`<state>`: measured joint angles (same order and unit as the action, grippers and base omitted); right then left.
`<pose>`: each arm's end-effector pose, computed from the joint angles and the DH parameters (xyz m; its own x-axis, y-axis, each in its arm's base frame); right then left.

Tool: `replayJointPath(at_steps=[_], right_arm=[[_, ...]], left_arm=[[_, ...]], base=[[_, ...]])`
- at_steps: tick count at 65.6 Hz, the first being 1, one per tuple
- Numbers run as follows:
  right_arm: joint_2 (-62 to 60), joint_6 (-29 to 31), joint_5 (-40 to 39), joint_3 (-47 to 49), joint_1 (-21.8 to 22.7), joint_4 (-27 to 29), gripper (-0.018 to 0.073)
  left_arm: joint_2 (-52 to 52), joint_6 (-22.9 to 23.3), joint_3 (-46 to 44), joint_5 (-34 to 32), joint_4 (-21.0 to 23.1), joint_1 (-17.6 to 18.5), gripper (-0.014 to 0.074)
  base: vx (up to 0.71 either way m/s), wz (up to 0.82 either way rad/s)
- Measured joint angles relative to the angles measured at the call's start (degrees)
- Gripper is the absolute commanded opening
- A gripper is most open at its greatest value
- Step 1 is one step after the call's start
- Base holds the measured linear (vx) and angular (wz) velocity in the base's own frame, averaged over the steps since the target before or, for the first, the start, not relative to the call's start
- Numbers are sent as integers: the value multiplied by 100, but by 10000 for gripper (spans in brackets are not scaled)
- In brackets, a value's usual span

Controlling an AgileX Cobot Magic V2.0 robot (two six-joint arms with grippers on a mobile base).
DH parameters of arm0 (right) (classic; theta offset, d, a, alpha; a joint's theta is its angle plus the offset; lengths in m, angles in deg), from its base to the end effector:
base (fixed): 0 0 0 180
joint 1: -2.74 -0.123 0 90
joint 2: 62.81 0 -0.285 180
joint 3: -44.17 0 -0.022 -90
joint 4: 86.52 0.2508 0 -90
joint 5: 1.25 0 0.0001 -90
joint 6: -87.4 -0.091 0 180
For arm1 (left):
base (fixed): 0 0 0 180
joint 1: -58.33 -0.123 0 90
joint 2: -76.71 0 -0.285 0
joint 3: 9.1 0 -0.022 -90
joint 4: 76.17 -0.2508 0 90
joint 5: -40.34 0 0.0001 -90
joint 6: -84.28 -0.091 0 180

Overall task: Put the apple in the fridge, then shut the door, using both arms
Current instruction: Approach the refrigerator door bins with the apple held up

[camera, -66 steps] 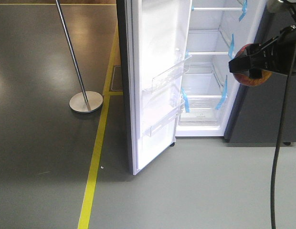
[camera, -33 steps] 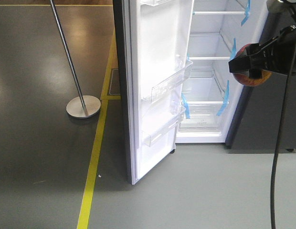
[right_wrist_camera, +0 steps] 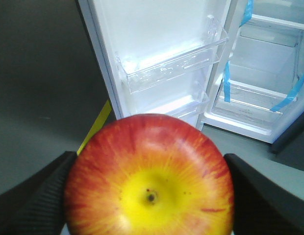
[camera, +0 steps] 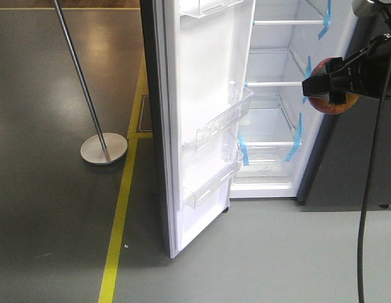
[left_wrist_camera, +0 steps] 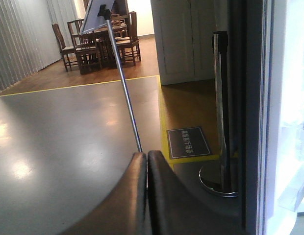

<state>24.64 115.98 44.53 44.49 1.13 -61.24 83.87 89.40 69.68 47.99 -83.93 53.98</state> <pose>0.3021 0.0364 0.3865 -0.5856 -0.1876 -0.7886 -0.3723 0.9264 0.0561 0.0564 0.0059 0.1925 -0.0654 0.0400 -0.9971 -0.0909 0.9948 0.0459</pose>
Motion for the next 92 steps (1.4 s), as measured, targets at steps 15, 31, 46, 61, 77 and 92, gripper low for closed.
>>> replayJointPath(at_steps=[15, 31, 46, 61, 77, 92], right_arm=[[0, 0, 0, 0, 0, 0, 115], [0, 0, 0, 0, 0, 0, 115], [0, 0, 0, 0, 0, 0, 115], [0, 0, 0, 0, 0, 0, 115], [0, 0, 0, 0, 0, 0, 115], [0, 0, 0, 0, 0, 0, 115]], left_arm=[[0, 0, 0, 0, 0, 0, -8], [0, 0, 0, 0, 0, 0, -8], [0, 0, 0, 0, 0, 0, -8], [0, 0, 0, 0, 0, 0, -8], [0, 0, 0, 0, 0, 0, -8], [0, 0, 0, 0, 0, 0, -8]], base=[[12, -4], [11, -3], [11, -1], [12, 3], [13, 5], [13, 3]])
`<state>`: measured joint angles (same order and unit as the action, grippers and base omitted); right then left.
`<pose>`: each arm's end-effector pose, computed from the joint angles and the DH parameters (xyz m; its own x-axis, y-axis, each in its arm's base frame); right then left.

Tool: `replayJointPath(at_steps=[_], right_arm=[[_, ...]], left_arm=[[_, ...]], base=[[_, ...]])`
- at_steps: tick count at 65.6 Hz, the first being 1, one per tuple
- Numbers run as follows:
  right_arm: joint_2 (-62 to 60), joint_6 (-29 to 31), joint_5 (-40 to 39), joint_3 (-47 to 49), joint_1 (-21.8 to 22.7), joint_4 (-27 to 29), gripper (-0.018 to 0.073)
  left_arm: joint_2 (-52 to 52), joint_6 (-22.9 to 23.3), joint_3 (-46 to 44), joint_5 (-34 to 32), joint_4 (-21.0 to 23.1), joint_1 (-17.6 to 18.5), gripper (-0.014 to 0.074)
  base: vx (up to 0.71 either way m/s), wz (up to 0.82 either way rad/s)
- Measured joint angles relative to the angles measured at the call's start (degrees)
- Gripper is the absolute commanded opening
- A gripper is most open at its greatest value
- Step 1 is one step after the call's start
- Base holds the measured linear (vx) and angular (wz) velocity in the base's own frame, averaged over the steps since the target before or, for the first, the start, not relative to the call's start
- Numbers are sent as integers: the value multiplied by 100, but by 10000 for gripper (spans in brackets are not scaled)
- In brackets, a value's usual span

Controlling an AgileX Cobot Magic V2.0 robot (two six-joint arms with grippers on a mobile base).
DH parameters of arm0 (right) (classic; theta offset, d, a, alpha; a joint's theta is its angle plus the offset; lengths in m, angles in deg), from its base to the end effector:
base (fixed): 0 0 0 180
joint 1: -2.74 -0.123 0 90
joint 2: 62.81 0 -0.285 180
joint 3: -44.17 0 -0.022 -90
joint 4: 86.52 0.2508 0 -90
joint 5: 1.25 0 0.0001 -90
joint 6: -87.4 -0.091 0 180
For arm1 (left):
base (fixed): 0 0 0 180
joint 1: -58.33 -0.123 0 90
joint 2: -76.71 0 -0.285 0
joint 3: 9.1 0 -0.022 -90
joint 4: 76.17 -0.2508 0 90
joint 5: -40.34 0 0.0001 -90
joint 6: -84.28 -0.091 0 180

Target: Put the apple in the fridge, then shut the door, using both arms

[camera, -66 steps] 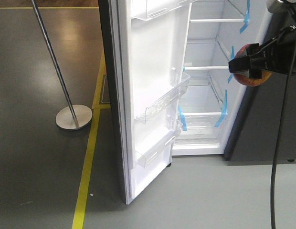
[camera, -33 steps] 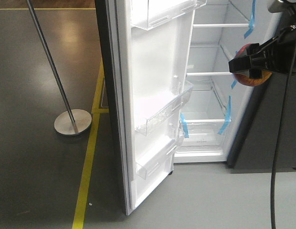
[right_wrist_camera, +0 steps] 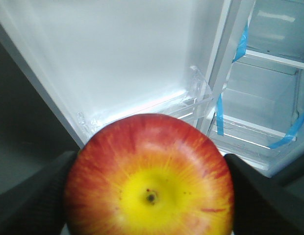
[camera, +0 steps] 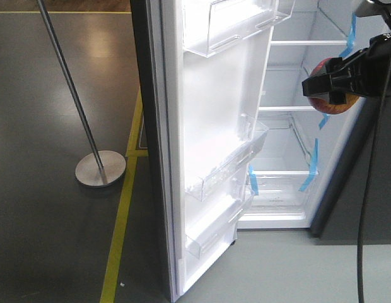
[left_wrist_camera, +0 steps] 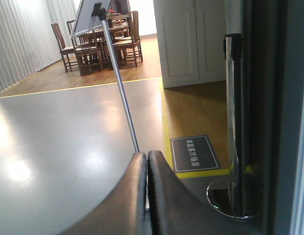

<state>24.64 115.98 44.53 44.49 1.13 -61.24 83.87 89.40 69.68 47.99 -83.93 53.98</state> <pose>0.3021 0.0364 0.3865 -0.5856 -0.1876 -0.7886 -0.3723 0.9264 0.0561 0.0564 0.0059 0.1925 -0.0654 0.0400 -0.9971 -0.0909 0.9948 0.0459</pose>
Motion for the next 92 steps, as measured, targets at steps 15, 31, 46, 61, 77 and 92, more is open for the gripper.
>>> replayJointPath(at_steps=[15, 31, 46, 61, 77, 92], right_arm=[[0, 0, 0, 0, 0, 0, 115], [0, 0, 0, 0, 0, 0, 115], [0, 0, 0, 0, 0, 0, 115], [0, 0, 0, 0, 0, 0, 115], [0, 0, 0, 0, 0, 0, 115], [0, 0, 0, 0, 0, 0, 115]], left_arm=[[0, 0, 0, 0, 0, 0, -8], [0, 0, 0, 0, 0, 0, -8], [0, 0, 0, 0, 0, 0, -8], [0, 0, 0, 0, 0, 0, -8], [0, 0, 0, 0, 0, 0, -8], [0, 0, 0, 0, 0, 0, -8]], base=[[13, 1], [12, 0], [11, -2], [9, -3], [8, -4], [7, -4]])
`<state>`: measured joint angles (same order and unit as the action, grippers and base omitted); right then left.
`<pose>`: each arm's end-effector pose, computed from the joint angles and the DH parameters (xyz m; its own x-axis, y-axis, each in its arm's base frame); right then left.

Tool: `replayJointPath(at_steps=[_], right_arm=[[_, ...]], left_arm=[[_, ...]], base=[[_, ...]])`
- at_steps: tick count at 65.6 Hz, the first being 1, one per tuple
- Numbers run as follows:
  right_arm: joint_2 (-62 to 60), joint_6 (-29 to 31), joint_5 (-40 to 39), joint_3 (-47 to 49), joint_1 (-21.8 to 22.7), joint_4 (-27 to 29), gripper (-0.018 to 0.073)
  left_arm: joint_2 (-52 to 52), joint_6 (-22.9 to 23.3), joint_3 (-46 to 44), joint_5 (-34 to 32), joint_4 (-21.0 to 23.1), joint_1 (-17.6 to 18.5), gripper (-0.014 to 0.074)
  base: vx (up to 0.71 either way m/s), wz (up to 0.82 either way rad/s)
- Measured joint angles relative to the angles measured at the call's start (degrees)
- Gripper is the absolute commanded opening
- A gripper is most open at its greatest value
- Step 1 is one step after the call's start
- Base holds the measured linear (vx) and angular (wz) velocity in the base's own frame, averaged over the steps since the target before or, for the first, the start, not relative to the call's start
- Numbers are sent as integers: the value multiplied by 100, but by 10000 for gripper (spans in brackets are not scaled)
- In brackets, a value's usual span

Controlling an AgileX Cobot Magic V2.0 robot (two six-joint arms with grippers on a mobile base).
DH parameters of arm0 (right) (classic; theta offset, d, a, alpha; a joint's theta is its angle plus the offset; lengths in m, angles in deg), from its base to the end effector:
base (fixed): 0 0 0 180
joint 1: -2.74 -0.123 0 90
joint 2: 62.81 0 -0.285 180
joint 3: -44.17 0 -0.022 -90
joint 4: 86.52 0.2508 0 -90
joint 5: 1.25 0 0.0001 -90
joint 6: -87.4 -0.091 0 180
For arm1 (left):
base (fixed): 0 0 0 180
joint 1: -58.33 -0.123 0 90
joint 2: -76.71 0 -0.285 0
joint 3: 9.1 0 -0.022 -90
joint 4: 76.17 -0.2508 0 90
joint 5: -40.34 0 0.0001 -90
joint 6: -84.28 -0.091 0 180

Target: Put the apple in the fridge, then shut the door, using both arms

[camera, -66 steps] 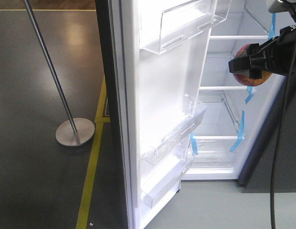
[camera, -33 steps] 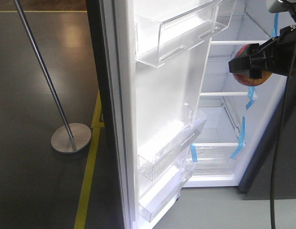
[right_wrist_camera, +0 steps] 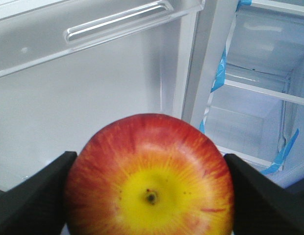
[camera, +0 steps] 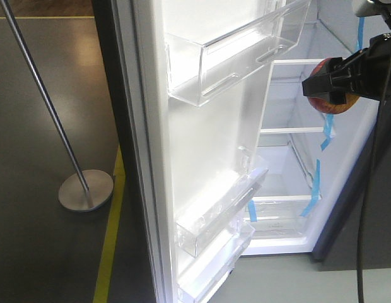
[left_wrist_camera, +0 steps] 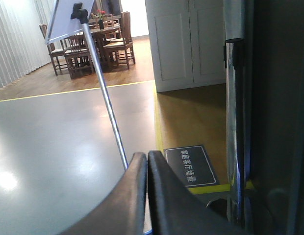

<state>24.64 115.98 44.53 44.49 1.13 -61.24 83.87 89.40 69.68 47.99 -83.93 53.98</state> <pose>0.3021 0.0364 0.3865 -0.5856 -0.1876 -0.7886 -0.3723 0.9264 0.0561 0.0564 0.0059 0.1925 -0.0654 0.0400 -0.9971 -0.0909 0.9948 0.0459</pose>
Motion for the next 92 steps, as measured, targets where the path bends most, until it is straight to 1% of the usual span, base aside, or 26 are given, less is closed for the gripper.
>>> replayJointPath(at_steps=[92], right_arm=[[0, 0, 0, 0, 0, 0, 115]], left_arm=[[0, 0, 0, 0, 0, 0, -8]], base=[[4, -1]])
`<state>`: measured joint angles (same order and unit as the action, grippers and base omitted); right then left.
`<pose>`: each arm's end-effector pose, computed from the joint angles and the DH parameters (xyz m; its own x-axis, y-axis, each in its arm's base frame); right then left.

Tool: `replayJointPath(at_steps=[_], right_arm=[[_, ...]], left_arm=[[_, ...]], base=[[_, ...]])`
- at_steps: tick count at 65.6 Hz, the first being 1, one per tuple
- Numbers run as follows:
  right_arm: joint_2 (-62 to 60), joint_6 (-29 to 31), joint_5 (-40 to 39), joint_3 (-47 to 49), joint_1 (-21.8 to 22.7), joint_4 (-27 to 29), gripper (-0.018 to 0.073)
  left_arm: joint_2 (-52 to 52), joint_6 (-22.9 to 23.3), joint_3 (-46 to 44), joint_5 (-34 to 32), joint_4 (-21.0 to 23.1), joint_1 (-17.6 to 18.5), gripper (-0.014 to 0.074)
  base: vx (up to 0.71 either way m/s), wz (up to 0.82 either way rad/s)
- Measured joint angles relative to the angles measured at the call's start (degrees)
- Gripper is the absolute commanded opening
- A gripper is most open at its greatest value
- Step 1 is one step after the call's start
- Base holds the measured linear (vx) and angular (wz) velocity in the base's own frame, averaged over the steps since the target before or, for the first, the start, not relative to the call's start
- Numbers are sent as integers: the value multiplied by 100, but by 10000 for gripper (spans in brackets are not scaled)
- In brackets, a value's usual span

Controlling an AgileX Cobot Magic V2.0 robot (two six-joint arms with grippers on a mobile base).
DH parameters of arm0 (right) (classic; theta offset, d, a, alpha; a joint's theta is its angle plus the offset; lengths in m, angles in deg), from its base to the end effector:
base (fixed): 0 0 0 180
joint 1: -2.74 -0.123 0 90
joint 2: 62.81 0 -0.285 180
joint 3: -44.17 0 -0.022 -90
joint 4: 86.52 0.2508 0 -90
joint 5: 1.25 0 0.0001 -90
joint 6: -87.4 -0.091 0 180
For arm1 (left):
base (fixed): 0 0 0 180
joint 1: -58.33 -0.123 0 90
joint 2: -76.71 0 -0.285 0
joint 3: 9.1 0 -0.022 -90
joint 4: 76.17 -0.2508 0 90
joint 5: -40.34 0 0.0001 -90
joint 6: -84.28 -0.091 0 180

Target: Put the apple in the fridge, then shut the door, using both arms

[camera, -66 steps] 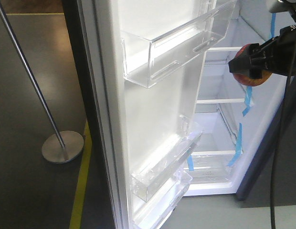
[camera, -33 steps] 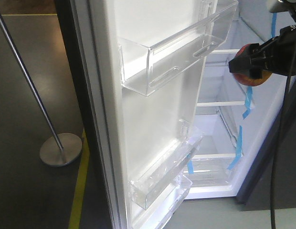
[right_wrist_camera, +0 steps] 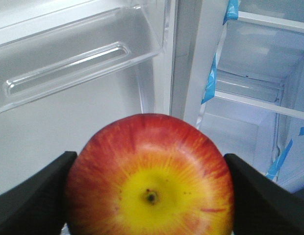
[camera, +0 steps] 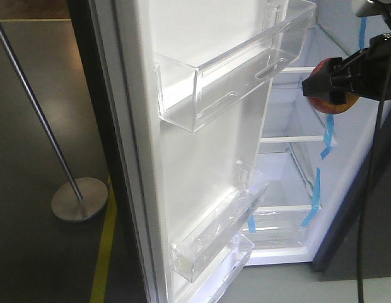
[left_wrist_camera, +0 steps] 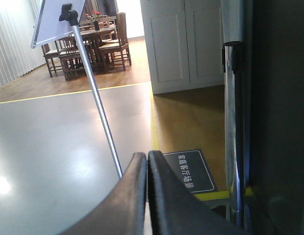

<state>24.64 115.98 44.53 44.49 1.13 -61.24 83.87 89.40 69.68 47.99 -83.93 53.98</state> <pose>0.3021 0.0364 0.3865 -0.5856 -0.1876 -0.7886 -0.3723 0.9264 0.0561 0.0564 0.0059 0.1925 -0.0654 0.0400 -0.9971 -0.0909 0.9948 0.0459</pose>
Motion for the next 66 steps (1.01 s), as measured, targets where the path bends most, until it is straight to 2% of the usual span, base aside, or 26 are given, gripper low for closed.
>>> replayJointPath(at_steps=[66], right_arm=[[0, 0, 0, 0, 0, 0, 115]], left_arm=[[0, 0, 0, 0, 0, 0, -8]], base=[[0, 0]])
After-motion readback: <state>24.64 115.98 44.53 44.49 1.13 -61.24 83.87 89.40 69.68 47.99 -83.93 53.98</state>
